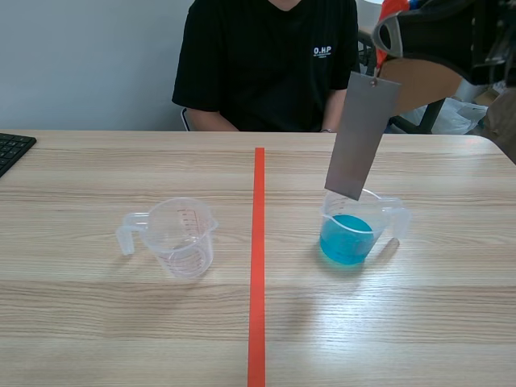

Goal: Do the redox reaction experiment.
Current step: 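Put the plate into the left beaker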

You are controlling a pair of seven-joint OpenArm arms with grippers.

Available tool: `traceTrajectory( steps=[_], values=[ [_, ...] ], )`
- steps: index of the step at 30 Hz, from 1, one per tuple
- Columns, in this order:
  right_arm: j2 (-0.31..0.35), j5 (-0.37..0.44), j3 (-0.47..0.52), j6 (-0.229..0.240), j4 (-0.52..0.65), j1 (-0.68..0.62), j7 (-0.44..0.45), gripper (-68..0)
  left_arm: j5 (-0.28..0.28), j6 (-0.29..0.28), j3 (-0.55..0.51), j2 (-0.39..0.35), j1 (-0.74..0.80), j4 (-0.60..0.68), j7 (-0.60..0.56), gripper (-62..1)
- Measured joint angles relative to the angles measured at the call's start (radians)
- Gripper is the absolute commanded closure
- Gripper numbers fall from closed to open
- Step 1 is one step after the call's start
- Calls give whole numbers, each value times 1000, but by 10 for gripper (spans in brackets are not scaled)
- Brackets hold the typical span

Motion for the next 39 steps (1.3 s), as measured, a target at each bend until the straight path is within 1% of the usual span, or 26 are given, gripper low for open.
traceTrajectory(
  steps=[2,4,7,15,19,21,23,26,29,33,37,39],
  values=[
    [0,0,-23,0,0,28,0,-13,-1,42,-40,47,41,0,0,-45],
    [0,0,-47,0,0,53,0,-13,-1,58,-77,95,70,-2,0,-45],
    [0,0,-85,0,0,86,2,-13,-1,58,-107,169,98,-13,1,-45],
    [-2,4,-217,0,0,177,30,-13,3,61,-111,359,148,-75,64,-45],
    [-31,3,-272,0,0,221,29,-13,3,60,-109,452,147,-100,69,-45],
    [-53,4,-299,1,0,238,28,-13,3,57,-109,484,147,-105,69,-45],
    [-76,3,-327,0,0,252,25,-13,3,57,-108,493,147,-107,76,-45],
    [-108,-2,-368,1,0,272,19,-13,3,57,-108,485,143,-107,109,-45],
    [-140,-14,-407,0,0,292,14,-13,3,57,-108,480,138,-107,107,-45],
    [-182,-53,-458,0,0,306,7,-13,3,57,-108,479,111,-107,116,-45],
    [-224,-59,-493,0,0,311,3,-13,3,55,-108,468,91,-106,133,-45],
    [-247,-92,-508,-1,0,313,0,-13,3,57,-108,459,92,-106,132,-45]
  ],
)
